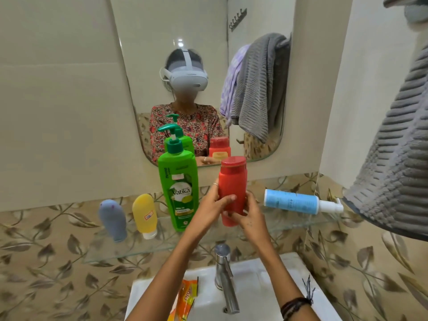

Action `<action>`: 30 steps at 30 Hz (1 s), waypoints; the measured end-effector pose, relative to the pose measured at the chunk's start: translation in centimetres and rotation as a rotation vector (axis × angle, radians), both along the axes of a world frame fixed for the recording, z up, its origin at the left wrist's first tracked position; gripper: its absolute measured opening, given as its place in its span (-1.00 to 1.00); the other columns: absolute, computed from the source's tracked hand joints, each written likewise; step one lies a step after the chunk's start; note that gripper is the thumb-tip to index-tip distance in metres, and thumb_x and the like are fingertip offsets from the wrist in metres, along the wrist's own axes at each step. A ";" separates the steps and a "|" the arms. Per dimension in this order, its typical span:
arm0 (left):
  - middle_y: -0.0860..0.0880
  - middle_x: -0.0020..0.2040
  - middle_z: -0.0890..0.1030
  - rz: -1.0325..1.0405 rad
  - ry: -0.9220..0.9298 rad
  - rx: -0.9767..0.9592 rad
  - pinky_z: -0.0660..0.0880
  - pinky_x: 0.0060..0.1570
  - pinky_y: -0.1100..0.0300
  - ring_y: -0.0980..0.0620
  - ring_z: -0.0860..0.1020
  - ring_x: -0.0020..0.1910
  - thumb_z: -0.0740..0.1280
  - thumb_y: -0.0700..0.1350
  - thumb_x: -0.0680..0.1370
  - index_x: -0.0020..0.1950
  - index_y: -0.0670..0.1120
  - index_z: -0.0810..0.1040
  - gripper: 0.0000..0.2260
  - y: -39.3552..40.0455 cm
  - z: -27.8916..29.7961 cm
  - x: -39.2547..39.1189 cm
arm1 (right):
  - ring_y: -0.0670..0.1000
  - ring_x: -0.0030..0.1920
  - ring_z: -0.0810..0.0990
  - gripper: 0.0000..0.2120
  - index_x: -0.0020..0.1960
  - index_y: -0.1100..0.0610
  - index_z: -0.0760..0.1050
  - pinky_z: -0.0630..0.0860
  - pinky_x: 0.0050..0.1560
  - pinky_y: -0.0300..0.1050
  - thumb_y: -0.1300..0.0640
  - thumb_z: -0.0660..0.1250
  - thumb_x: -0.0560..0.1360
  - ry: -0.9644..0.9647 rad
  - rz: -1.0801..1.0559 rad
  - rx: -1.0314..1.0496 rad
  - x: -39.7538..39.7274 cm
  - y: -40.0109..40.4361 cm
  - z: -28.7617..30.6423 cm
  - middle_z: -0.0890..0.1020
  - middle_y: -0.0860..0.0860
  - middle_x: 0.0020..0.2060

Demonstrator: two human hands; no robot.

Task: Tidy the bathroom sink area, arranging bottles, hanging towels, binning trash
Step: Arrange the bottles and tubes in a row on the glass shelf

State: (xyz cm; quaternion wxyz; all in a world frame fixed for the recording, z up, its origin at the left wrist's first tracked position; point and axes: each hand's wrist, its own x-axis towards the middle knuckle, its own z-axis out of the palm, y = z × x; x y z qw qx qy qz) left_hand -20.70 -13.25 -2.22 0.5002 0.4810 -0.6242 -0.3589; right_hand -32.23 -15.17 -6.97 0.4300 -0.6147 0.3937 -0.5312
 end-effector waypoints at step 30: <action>-0.18 0.28 0.45 0.038 -1.078 -0.313 0.34 0.17 0.00 -0.14 0.37 0.26 0.23 -0.18 0.52 0.27 -0.21 0.38 -0.67 -7.9 -1.3 -12.3 | 0.10 0.10 0.58 -0.59 0.34 0.23 0.36 0.49 0.15 -0.02 0.34 0.25 0.50 -0.580 -0.588 0.399 -6.6 -1.7 -0.6 0.59 0.18 0.16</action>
